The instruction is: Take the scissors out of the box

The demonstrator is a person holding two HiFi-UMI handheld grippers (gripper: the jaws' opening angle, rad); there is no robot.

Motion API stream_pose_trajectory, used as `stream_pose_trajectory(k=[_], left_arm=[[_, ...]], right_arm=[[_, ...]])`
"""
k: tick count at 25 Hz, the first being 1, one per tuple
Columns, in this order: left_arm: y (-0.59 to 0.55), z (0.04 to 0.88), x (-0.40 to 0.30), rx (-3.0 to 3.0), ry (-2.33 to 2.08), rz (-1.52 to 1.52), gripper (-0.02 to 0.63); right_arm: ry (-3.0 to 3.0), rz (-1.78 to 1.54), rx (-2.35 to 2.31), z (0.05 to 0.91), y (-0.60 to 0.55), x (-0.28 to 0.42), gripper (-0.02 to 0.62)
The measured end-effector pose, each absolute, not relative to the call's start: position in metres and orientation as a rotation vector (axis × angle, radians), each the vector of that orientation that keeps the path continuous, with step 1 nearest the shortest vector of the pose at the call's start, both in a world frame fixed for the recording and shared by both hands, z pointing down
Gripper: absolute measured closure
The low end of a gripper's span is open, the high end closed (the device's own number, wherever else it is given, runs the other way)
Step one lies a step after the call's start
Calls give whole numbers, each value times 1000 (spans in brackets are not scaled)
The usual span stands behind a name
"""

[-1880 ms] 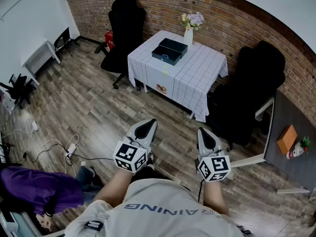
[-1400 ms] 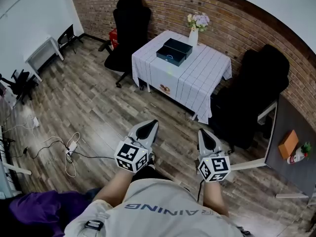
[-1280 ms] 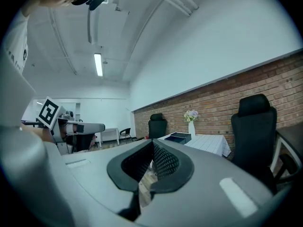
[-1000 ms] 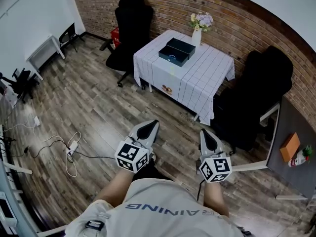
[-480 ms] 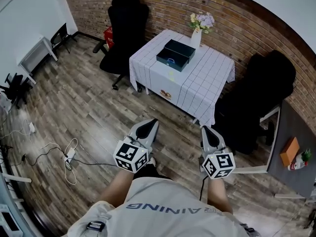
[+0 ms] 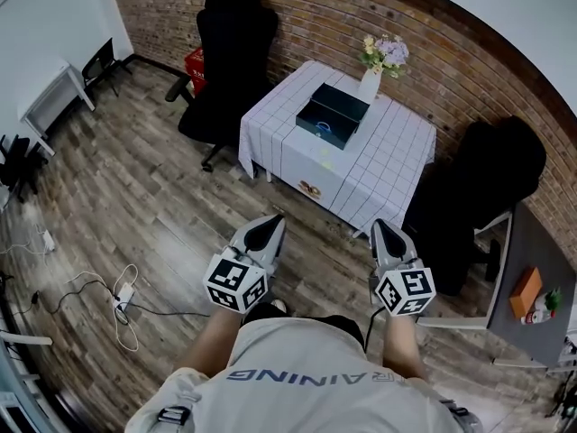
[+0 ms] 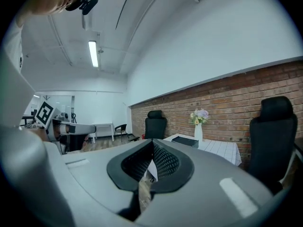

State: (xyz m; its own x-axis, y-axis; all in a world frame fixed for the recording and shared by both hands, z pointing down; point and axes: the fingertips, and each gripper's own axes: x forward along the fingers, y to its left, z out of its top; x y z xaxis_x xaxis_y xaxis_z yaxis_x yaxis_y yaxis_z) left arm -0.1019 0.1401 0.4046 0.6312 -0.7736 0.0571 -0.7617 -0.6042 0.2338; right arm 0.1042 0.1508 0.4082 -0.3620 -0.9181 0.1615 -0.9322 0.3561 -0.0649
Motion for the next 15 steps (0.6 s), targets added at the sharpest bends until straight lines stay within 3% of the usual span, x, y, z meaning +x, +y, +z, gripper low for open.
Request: stream_pose_trajectory(k=[15], left_arm=[[30, 422, -127, 2553, -1334, -43, 603]], right_arm=[[-2539, 269, 1560, 433, 20, 72, 580]])
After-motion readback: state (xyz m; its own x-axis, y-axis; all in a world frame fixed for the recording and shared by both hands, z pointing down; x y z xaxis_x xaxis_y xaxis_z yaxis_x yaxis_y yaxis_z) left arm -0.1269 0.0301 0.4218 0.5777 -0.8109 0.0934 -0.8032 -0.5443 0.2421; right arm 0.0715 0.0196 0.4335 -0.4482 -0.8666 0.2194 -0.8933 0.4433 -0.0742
